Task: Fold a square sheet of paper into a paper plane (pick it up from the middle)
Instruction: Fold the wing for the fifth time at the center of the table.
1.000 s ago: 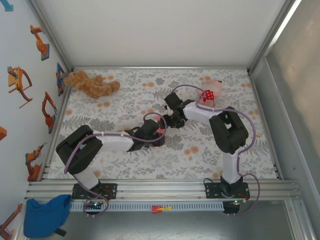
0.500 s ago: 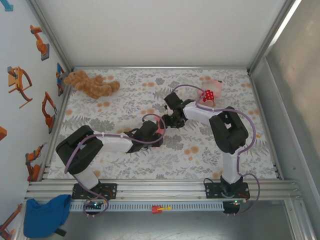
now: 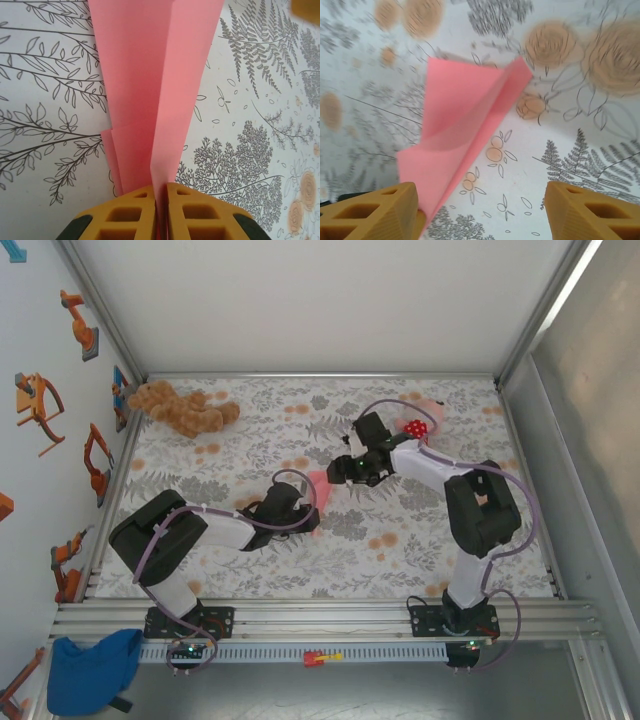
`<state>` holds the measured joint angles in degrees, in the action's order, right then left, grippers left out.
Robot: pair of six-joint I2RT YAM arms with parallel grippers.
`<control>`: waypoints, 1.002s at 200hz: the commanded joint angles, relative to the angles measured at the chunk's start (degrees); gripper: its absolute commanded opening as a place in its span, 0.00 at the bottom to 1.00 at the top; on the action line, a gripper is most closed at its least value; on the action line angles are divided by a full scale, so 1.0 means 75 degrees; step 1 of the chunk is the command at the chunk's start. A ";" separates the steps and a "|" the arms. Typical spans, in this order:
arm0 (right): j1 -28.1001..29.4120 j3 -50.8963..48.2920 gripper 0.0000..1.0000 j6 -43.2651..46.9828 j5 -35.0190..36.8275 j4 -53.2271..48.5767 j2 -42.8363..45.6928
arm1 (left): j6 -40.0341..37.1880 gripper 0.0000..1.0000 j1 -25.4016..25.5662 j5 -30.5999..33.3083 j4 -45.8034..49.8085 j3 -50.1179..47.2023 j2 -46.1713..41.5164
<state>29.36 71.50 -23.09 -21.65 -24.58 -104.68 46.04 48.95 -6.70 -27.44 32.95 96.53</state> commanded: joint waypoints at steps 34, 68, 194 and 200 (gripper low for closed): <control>-0.0036 0.0002 0.65 0.1142 -0.0443 -0.0120 -0.0125 | 0.0207 0.12 -0.0078 -0.0501 0.0255 -0.0358 0.0385; 0.0176 0.0231 0.66 0.1283 -0.0225 -0.0244 -0.0527 | 0.0186 0.12 -0.0093 -0.0557 0.0275 -0.0363 0.0395; 0.0725 0.1094 0.66 0.1542 0.0956 -0.0669 -0.1728 | 0.0233 0.11 -0.0134 -0.0700 0.0207 -0.0344 0.0414; 0.0742 0.1115 0.66 0.1521 0.1081 -0.0700 -0.1777 | 0.0236 0.12 -0.0140 -0.0706 0.0216 -0.0330 0.0390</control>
<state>34.02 78.67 -12.16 -18.26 -27.75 -116.01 46.76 47.55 -9.91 -29.80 32.01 96.95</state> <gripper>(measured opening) 0.660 0.113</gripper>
